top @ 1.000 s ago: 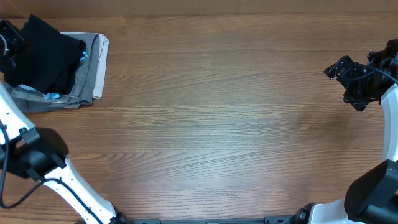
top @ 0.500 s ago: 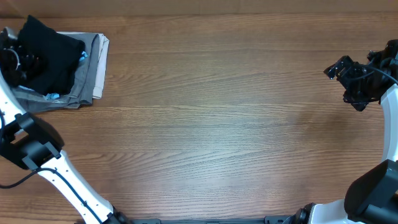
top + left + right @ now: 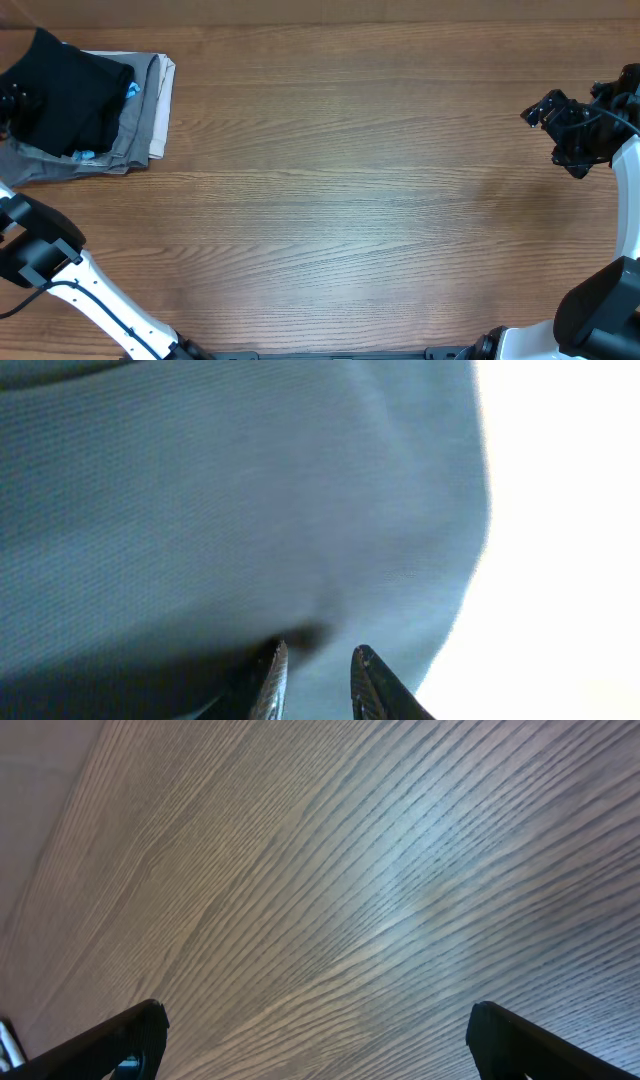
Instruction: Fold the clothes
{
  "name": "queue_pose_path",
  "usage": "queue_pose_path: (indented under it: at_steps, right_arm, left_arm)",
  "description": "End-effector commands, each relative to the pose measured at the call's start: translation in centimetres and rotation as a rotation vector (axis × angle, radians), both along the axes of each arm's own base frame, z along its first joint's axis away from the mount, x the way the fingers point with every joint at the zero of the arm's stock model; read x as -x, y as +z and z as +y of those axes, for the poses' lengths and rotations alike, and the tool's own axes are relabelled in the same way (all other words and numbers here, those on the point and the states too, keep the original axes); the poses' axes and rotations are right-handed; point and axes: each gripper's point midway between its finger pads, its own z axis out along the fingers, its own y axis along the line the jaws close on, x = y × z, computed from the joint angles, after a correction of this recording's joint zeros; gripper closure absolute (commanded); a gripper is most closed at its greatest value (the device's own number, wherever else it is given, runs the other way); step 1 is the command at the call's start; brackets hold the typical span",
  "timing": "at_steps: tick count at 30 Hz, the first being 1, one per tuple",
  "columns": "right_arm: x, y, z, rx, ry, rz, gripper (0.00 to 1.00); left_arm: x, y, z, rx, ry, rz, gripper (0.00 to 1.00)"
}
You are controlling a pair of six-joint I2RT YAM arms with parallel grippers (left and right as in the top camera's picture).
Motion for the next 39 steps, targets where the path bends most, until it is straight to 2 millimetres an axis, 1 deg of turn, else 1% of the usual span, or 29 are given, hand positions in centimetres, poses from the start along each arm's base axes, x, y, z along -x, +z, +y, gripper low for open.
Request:
queue_pose_path:
  at_steps: [1,4,5,7,10,13,15,16,20,22,24,26,29,31,32,33,34,35,36,37,39]
  right_arm:
    - [-0.1,0.2,-0.2,0.006,-0.004,-0.007,0.00]
    - [-0.1,0.2,-0.2,0.006,-0.004,-0.007,0.00]
    - [-0.1,0.2,-0.2,0.006,-0.004,-0.007,0.00]
    - [-0.1,0.2,-0.2,0.006,-0.004,-0.007,0.00]
    - [-0.1,0.2,-0.2,0.006,-0.004,-0.007,0.00]
    - [-0.1,0.2,-0.2,0.006,-0.004,-0.007,0.00]
    - [-0.1,0.2,-0.2,0.006,-0.004,-0.007,0.00]
    - [-0.1,0.2,-0.2,0.006,-0.004,-0.007,0.00]
    - [-0.1,0.2,-0.2,0.006,-0.004,-0.007,0.00]
    - [-0.1,0.2,-0.2,0.006,-0.004,-0.007,0.00]
    - [-0.1,0.2,-0.2,0.006,-0.004,-0.007,0.00]
    - [-0.1,0.2,-0.2,0.006,-0.004,-0.007,0.00]
    - [-0.1,0.2,-0.2,0.006,-0.004,-0.007,0.00]
    - [-0.1,0.2,-0.2,0.006,-0.004,-0.007,0.00]
    - [-0.1,0.2,-0.2,0.006,-0.004,-0.007,0.00]
    - [-0.1,0.2,-0.2,0.006,-0.004,-0.007,0.00]
    - [-0.1,0.2,-0.2,0.006,-0.004,-0.007,0.00]
    - [-0.1,0.2,-0.2,0.006,-0.004,-0.007,0.00]
    - [-0.1,0.2,-0.2,0.006,-0.004,-0.007,0.00]
    - [-0.1,0.2,-0.2,0.006,-0.004,-0.007,0.00]
    - [-0.1,0.2,-0.2,0.006,-0.004,-0.007,0.00]
  left_arm:
    - [-0.7,2.9,-1.8,0.120,-0.074,-0.142,0.75]
    - [-0.3,5.4,-2.6,0.207,-0.095,-0.214,0.76]
    - [0.0,6.4,-2.9,0.219,-0.102,-0.229,0.74]
    - [0.6,7.9,-3.4,0.187,-0.114,-0.241,0.71]
    - [1.5,10.2,-4.5,0.109,-0.114,-0.229,0.71]
    - [2.0,13.4,-6.7,0.045,-0.127,-0.241,0.72]
    - [2.2,15.1,-8.5,-0.006,-0.133,-0.230,0.72]
    - [2.2,15.6,-9.4,-0.033,-0.132,-0.217,0.71]
    - [2.7,16.5,-13.4,-0.159,-0.113,-0.108,0.71]
    - [2.9,16.4,-16.1,-0.214,-0.141,-0.060,0.74]
    - [3.1,15.9,-18.9,-0.253,-0.183,-0.007,0.76]
    - [3.2,15.1,-21.3,-0.279,-0.228,0.036,0.75]
    - [3.1,13.8,-23.8,-0.340,-0.260,0.105,0.72]
    - [3.2,13.2,-25.0,-0.363,-0.263,0.142,0.66]
    - [3.3,13.0,-25.5,-0.370,-0.266,0.155,0.53]
    - [3.4,12.9,-26.1,-0.376,-0.275,0.164,0.39]
    - [3.5,12.8,-26.6,-0.379,-0.285,0.168,0.16]
    - [3.7,12.7,-27.2,-0.378,-0.300,0.175,0.07]
    - [3.9,12.6,-27.7,-0.377,-0.312,0.181,0.02]
    - [4.1,12.5,-28.2,-0.376,-0.324,0.187,0.00]
    - [4.4,12.3,-28.7,-0.374,-0.339,0.202,0.00]
